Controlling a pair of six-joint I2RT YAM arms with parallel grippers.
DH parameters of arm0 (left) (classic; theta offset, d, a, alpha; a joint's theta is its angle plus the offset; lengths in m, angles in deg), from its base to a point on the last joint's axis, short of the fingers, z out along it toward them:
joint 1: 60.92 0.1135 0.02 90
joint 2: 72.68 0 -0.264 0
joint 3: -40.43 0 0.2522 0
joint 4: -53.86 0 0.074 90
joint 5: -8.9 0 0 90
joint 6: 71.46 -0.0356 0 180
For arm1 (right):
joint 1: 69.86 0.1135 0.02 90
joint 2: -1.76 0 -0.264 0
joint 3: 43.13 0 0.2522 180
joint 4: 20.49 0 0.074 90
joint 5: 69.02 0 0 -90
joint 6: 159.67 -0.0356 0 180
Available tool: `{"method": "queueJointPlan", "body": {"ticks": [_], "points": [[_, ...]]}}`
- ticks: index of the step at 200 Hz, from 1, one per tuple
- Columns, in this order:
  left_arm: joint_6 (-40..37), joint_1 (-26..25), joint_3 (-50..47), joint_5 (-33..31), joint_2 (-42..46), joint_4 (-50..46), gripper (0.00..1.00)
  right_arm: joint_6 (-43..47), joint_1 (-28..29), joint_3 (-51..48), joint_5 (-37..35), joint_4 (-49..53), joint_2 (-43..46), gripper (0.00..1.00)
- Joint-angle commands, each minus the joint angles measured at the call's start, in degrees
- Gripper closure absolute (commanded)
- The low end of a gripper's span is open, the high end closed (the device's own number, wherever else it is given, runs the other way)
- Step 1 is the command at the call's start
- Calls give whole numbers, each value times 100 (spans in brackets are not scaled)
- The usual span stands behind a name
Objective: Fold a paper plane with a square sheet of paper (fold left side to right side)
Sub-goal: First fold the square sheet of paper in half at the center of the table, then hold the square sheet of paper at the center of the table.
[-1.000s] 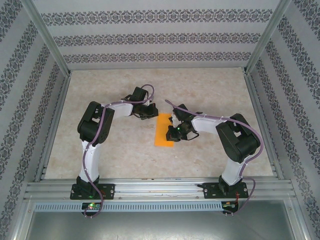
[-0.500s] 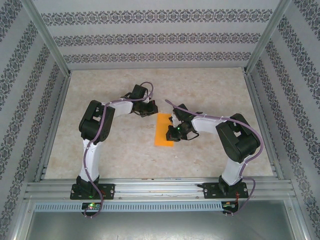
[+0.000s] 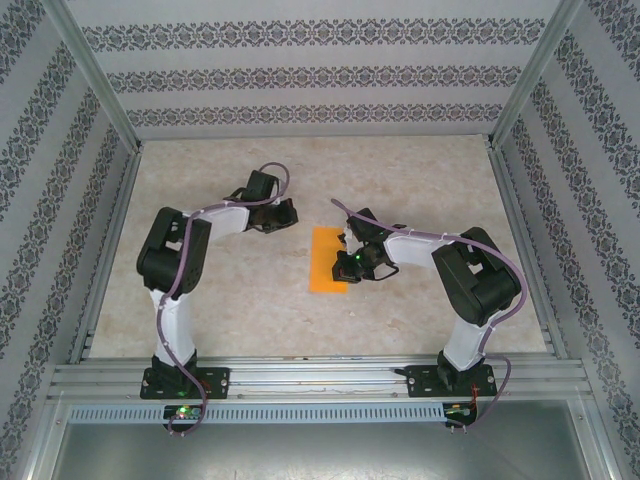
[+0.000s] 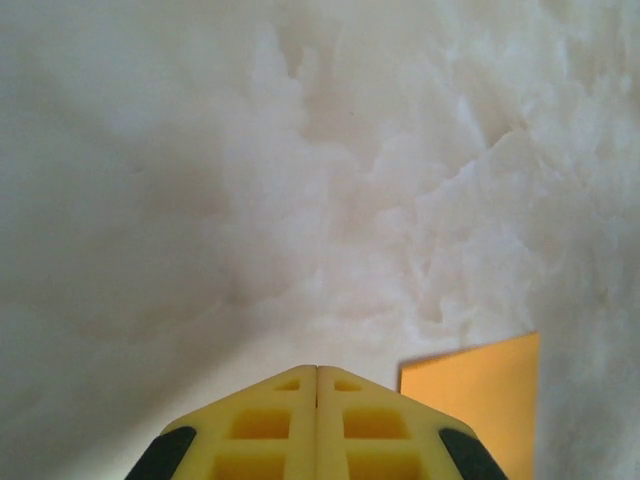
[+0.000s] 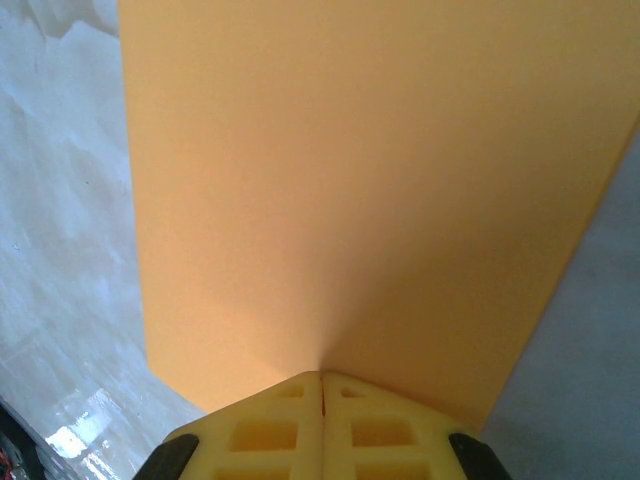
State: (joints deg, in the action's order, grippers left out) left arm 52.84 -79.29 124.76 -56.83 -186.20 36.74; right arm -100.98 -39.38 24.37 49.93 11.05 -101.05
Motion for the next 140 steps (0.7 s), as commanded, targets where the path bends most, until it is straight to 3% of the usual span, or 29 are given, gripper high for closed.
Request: {"method": "queueJointPlan", "body": {"ticks": [1, 48, 140], "points": [[-123, -74, -453, -90, 609, 182, 100, -8, -68, -263, -663, 593, -282, 100], [295, -583, -1155, 432, 981, 333, 100, 45, -68, -189, -697, 602, -284, 100], [498, -965, -763, 827, 156, 440, 100, 80, -60, -100, -707, 618, -412, 100]]}}
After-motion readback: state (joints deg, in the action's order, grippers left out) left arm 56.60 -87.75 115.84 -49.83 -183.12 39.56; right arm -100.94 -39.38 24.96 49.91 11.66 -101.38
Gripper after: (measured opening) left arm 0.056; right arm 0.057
